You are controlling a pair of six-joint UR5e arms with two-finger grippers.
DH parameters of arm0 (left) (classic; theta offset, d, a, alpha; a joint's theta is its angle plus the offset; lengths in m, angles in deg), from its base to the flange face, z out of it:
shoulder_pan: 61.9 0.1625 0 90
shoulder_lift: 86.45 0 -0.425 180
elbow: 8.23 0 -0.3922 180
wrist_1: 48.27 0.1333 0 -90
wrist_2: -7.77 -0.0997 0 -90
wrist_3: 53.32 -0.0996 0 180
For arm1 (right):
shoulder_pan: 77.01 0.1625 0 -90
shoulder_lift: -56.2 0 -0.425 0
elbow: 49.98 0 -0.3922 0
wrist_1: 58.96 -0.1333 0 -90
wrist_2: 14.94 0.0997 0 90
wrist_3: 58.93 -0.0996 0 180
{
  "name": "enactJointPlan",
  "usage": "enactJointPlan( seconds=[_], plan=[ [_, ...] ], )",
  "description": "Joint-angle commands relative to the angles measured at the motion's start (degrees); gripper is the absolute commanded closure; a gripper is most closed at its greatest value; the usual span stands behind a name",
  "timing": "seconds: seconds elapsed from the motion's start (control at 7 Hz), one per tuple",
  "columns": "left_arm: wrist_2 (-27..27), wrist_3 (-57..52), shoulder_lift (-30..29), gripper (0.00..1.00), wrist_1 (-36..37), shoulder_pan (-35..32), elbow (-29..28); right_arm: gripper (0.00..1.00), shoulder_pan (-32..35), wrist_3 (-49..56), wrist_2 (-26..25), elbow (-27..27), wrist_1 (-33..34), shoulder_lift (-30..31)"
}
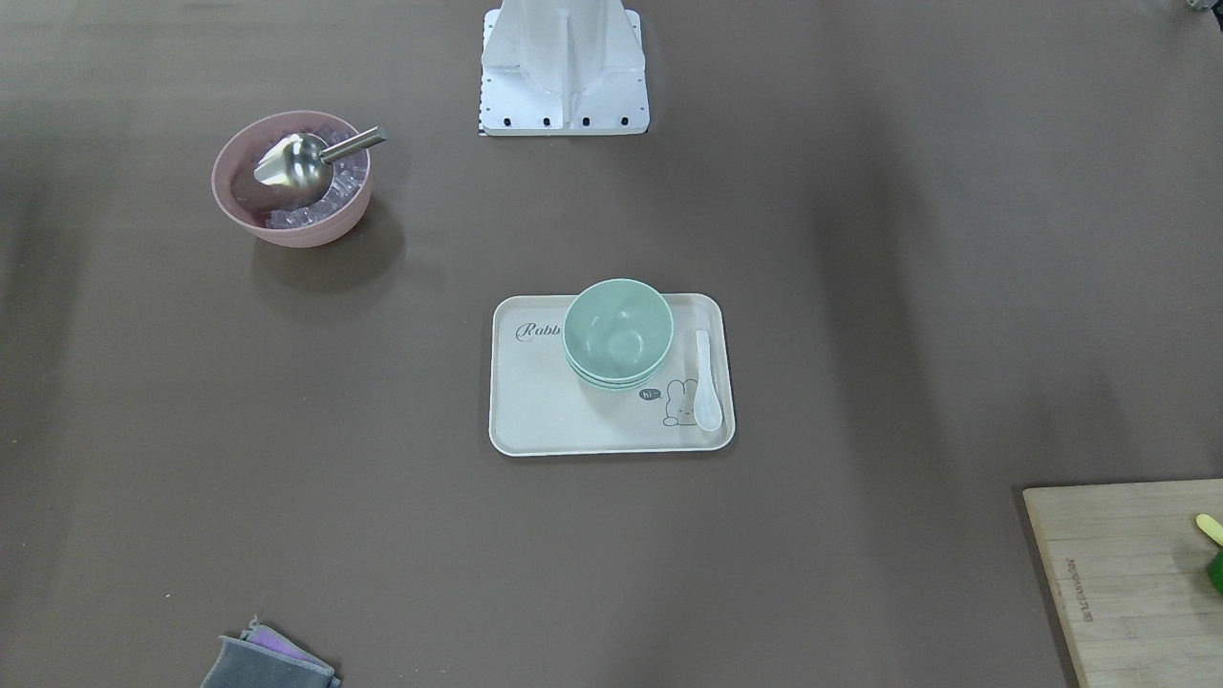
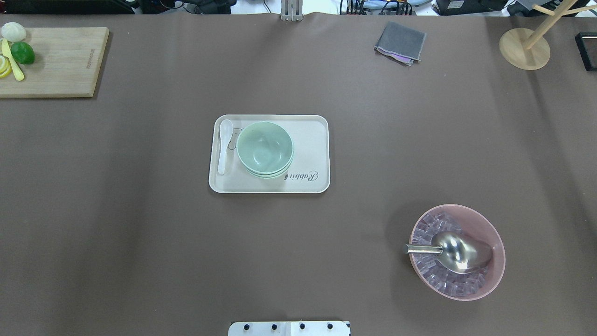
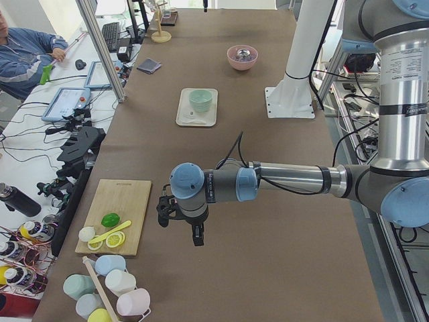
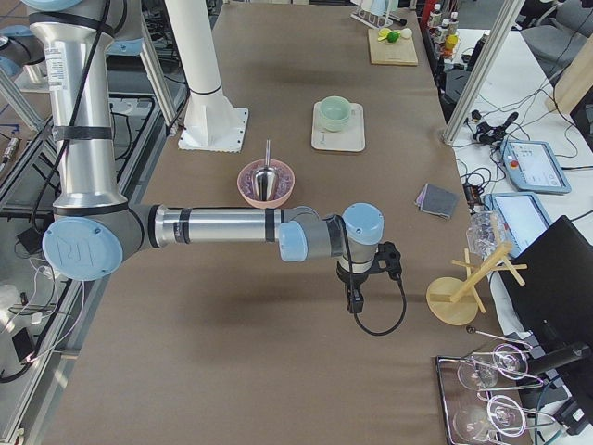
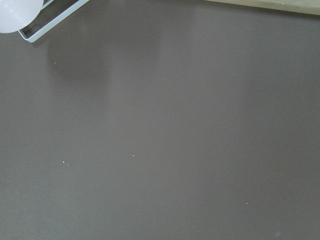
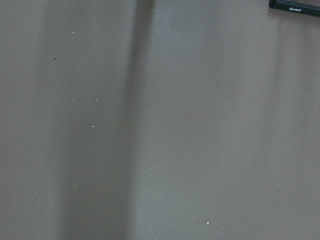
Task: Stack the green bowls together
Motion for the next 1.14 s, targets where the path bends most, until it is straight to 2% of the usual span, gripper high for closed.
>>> enactJointPlan(
  seconds=[0.0, 0.29, 1.0],
  plan=[
    [-0.12, -0.08, 0.06, 0.02, -1.15, 0.00, -0.29, 0.00, 0.00, -0.35, 0.37, 0.58, 0.45, -0.27],
    [-0.12, -0.08, 0.15, 0.02, -3.26, 0.00, -0.47, 0.00, 0.18, -4.21, 1.68, 0.41, 0.80, -0.27],
    [-0.39, 0.09, 0.24, 0.02, -3.27, 0.00, -0.47, 0.00, 0.79, -4.31, 1.51, 0.49, 0.72, -0.27]
  ],
)
